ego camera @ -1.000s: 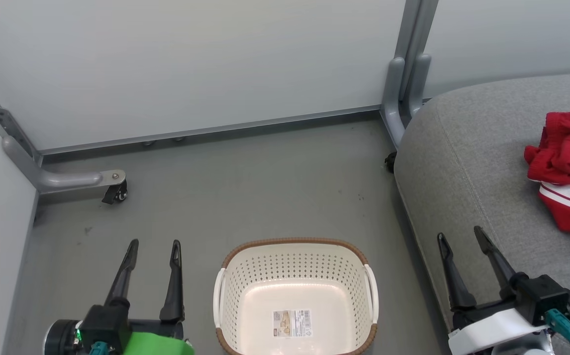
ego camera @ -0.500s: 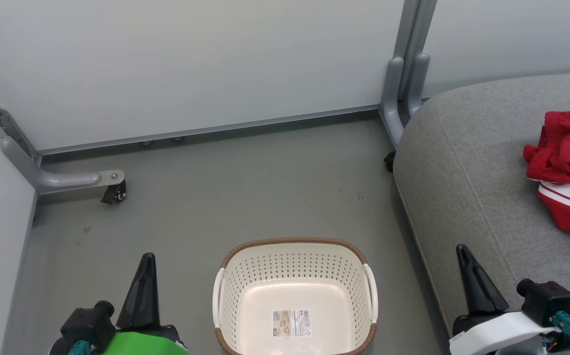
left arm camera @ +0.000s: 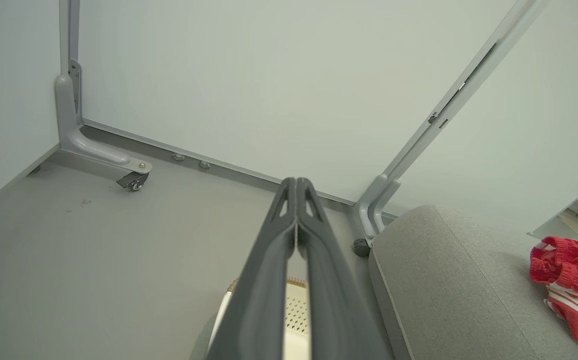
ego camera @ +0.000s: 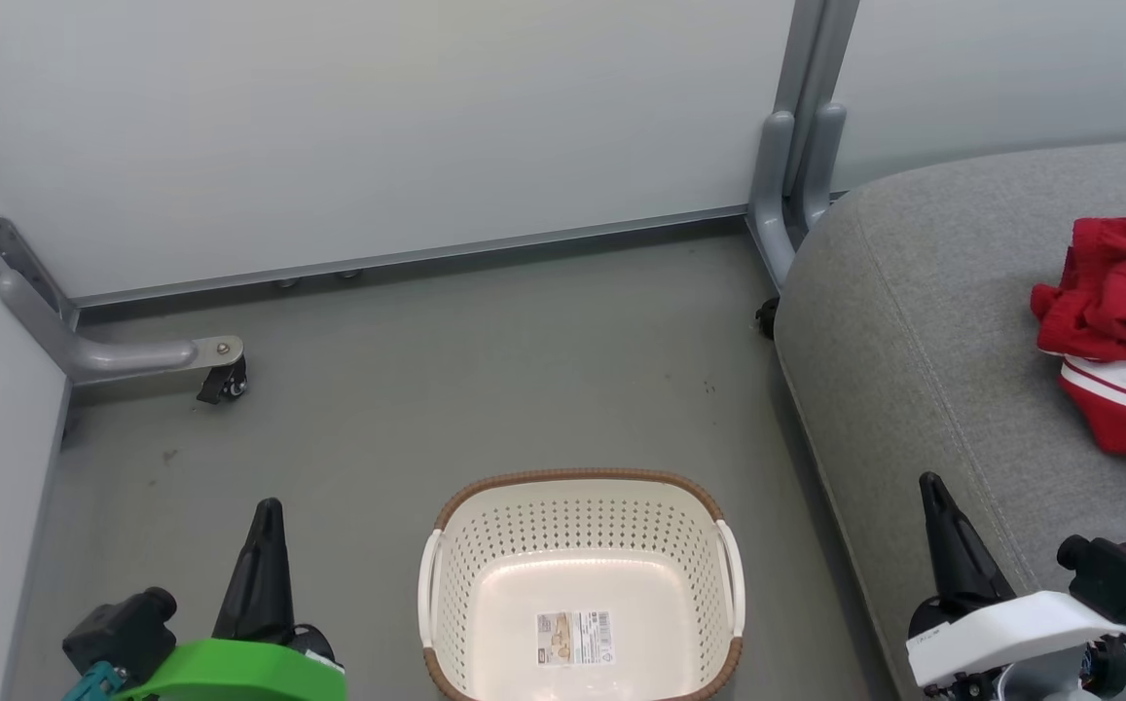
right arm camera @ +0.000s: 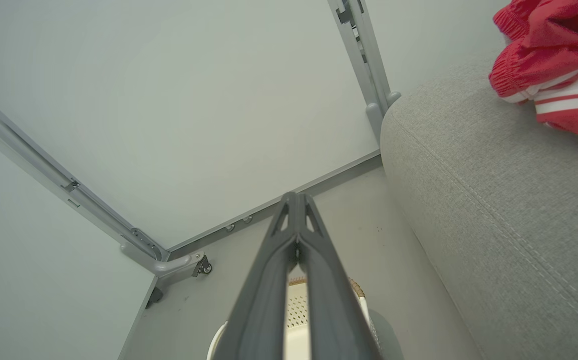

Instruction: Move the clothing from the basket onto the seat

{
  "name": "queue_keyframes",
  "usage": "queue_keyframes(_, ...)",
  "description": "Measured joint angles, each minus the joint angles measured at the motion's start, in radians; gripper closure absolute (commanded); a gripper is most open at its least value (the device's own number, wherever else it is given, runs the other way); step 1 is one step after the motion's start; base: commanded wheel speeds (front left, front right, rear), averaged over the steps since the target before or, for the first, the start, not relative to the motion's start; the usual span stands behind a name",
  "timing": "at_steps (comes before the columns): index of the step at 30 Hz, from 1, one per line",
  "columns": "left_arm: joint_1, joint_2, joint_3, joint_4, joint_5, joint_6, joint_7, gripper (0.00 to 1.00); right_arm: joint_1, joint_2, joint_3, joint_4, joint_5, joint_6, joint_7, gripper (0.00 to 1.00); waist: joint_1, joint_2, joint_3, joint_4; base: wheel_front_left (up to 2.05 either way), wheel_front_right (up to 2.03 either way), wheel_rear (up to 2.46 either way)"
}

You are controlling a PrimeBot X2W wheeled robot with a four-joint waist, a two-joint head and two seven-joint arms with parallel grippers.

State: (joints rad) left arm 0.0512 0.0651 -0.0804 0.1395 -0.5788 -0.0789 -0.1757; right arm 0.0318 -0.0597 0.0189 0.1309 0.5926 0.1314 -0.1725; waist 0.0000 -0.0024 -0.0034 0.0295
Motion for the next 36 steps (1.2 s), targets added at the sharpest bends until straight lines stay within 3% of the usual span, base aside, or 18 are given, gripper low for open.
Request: queue_keyframes(36, -0.065, 0.012, 0.059, 0.046, -0.496, -0.023, 0.108, 1.00, -0.060, -0.011, -0.038, 0.051, 0.484, 0.000, 0.113, 1.00, 0.0000, 0.0000, 0.002, -0.010, 0.00, 0.00, 0.00)
